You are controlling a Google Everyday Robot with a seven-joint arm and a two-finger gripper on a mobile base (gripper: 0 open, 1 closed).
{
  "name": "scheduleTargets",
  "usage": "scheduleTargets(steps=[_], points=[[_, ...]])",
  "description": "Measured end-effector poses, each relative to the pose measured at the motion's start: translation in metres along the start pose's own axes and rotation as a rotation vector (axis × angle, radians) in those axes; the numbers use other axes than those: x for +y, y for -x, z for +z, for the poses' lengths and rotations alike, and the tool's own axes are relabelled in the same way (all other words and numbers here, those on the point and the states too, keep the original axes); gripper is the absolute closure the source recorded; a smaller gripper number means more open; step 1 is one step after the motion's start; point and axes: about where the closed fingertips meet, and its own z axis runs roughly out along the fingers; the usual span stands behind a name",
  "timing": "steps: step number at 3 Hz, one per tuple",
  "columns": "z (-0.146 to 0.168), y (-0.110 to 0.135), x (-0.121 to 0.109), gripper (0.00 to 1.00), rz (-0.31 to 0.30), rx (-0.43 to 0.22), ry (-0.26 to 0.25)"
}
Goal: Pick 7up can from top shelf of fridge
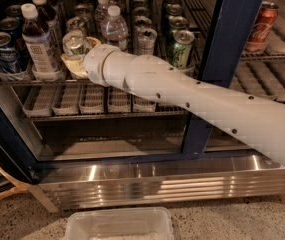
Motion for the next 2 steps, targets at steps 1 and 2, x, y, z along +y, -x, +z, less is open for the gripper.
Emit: scheduleTargets(steps=[1, 2], points=[[-0.004, 0.007, 0.0, 1.0, -0.015, -0.007, -0.001], [-0.009, 0.018, 0.0, 1.0, -0.04, -0.016, 0.001]])
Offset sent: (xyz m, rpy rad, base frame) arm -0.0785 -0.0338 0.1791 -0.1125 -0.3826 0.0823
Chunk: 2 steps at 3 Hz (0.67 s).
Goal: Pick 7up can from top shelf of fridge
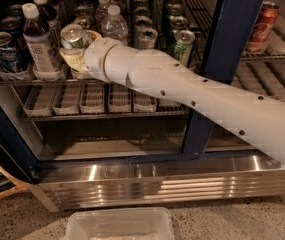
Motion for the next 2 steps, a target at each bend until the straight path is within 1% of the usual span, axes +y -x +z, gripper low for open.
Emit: scheduleTargets(steps=[1, 2], points=[[-0.017, 0.046, 0.002, 1.0, -0.091, -0.027, 0.029], [-0.047, 0.122, -0.004, 1.0, -0.208, -0.057, 0.069]])
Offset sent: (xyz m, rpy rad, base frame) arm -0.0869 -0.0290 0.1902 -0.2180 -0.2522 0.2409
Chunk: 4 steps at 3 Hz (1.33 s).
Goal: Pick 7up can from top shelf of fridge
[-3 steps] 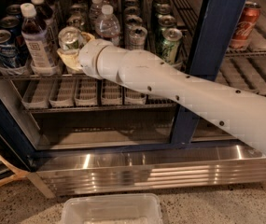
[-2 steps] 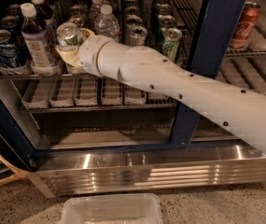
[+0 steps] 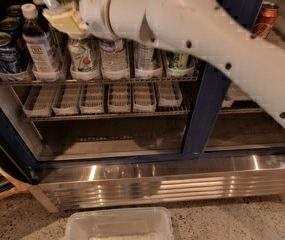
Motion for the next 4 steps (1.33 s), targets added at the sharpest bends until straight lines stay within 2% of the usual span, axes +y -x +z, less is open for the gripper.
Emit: scheduleTargets(steps=[1, 2, 3, 4], points=[[-0.025, 0.03, 0.002, 1.0, -0.039, 0.004, 0.082], [-0.047, 0.011, 0.02, 1.0, 0.044, 0.037, 0.208], [-0.072, -0.025, 0.049, 1.0, 0.196, 0.057, 0.308], [-0.1, -0.054, 0.079, 1.0, 0.316, 0.084, 0.349]])
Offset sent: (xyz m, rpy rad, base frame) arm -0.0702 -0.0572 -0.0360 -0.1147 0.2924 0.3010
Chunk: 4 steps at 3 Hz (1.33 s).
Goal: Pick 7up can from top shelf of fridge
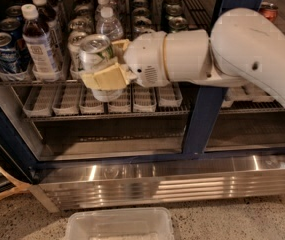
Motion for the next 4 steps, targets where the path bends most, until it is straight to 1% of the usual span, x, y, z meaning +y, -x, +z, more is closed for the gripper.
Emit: scheduleTargets(steps=[1, 2, 3, 4], points=[[-0.018, -0.016, 0.027, 1.0, 0.046, 0.017, 0.004], [-0.025, -0.016, 0.043, 1.0, 0.037, 0.026, 0.003], [-0.025, -0.018, 0.043, 1.0, 0.037, 0.026, 0.003], [-0.037, -0.014, 0.062, 1.0, -0.008, 0.033, -0.01]])
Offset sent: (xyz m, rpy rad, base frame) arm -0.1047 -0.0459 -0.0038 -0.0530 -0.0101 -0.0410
